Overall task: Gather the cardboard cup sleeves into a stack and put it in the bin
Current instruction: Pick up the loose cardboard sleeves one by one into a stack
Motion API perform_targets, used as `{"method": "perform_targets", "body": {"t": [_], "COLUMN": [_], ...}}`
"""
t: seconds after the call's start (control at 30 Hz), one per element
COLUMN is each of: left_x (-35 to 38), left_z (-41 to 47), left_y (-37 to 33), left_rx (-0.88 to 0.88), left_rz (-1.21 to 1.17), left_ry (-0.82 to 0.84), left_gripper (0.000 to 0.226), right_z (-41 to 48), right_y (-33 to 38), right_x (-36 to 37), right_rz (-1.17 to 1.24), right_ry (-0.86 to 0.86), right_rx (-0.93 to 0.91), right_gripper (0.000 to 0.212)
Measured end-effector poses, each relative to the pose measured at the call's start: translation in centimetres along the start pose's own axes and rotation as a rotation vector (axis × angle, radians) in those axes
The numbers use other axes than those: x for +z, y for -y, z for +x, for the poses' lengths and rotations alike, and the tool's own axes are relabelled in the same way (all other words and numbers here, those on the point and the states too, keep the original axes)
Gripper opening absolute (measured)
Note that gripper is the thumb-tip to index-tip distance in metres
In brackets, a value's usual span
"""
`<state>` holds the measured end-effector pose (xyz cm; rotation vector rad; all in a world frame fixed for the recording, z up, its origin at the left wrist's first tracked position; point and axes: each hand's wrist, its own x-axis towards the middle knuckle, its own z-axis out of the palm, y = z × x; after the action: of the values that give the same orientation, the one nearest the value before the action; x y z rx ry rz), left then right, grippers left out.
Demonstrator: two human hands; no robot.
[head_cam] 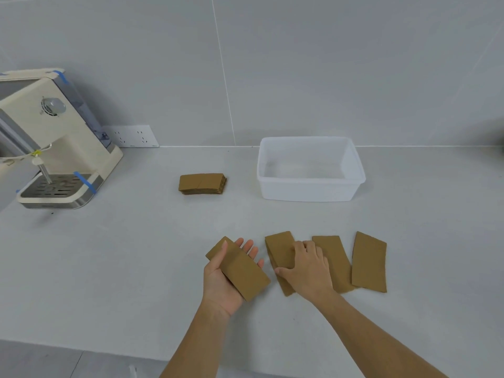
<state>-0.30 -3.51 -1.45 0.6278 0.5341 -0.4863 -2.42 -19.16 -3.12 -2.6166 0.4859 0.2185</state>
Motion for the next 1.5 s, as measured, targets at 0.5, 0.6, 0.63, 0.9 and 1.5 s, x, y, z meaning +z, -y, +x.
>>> {"method": "perform_targets", "body": {"t": [0.5, 0.6, 0.63, 0.9, 1.5], "left_x": [0.4, 0.5, 0.5, 0.7, -0.5], "left_z": [-0.3, -0.5, -0.5, -0.9, -1.7], "left_y": [0.9, 0.7, 0.7, -0.2, -2.4], "left_rx": [0.017, 0.017, 0.016, 0.004, -0.02], "left_rz": [-0.049, -0.066, -0.069, -0.08, 0.063], "left_ry": [-0.001, 0.007, 0.009, 0.04, 0.216], "left_gripper": [0.046, 0.046, 0.046, 0.046, 0.037], "right_z": [1.2, 1.5, 1.5, 1.0, -2.9], "right_y": [-0.3, -0.6, -0.8, -1.2, 7.6], "right_x": [-4.4, -5.1, -5.3, -6.3, -1.4], "right_rz": [0.212, 0.124, 0.113, 0.565, 0.827], "right_ry": [0.094, -0.023, -0.056, -0.092, 0.138], "right_rx": [-0.029, -0.002, 0.016, 0.092, -0.039], "right_gripper": [0.024, 0.019, 0.02, 0.03, 0.014]}}
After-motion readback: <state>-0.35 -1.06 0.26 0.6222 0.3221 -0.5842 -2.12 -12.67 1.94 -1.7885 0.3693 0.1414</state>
